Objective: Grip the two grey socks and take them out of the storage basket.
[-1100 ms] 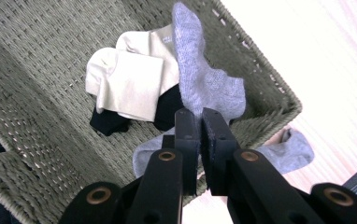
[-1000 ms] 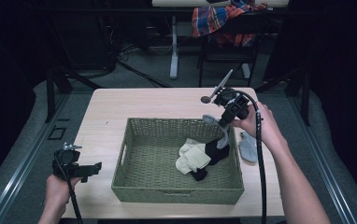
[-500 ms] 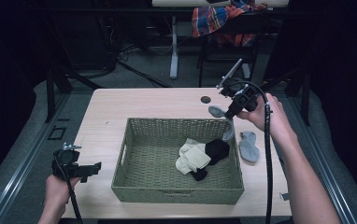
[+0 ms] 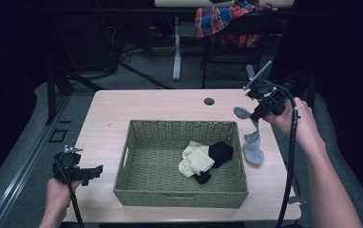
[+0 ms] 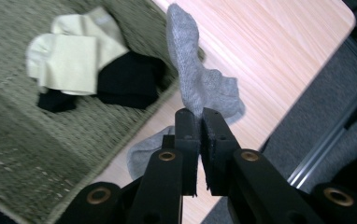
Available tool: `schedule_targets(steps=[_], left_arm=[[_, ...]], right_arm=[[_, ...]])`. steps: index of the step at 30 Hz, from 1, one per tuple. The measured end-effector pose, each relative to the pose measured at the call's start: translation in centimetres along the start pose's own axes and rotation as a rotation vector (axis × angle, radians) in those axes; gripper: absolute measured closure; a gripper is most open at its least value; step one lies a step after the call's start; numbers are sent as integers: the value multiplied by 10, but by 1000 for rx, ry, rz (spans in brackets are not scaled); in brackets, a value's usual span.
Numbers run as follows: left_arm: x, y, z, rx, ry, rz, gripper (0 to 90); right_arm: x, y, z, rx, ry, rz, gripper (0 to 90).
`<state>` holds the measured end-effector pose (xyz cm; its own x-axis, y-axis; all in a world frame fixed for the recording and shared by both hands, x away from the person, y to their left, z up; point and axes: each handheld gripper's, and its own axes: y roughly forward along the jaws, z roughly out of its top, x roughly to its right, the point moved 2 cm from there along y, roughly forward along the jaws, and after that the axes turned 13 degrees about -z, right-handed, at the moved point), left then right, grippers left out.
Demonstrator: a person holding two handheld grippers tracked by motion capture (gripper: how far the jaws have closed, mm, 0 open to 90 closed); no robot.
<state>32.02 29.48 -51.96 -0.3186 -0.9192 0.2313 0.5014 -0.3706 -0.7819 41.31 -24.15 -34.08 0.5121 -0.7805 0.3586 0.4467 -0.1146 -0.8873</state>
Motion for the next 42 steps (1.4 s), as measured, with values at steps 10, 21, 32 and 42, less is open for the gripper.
schedule_targets(steps=[10, 21, 32, 42], left_arm=[[0, 0, 0, -2, 4, 2, 7], [0, 0, -1, -8, 5, 3, 7], [0, 1, -1, -7, 0, 1, 7], [1, 1, -1, -5, 5, 0, 7]], right_arm=[[20, 30, -28, -55, 86, -2, 861], [20, 97, -57, -119, 147, 51, 862], [13, 155, -73, -170, 162, 71, 860], [3, 183, -79, -193, 172, 144, 838]])
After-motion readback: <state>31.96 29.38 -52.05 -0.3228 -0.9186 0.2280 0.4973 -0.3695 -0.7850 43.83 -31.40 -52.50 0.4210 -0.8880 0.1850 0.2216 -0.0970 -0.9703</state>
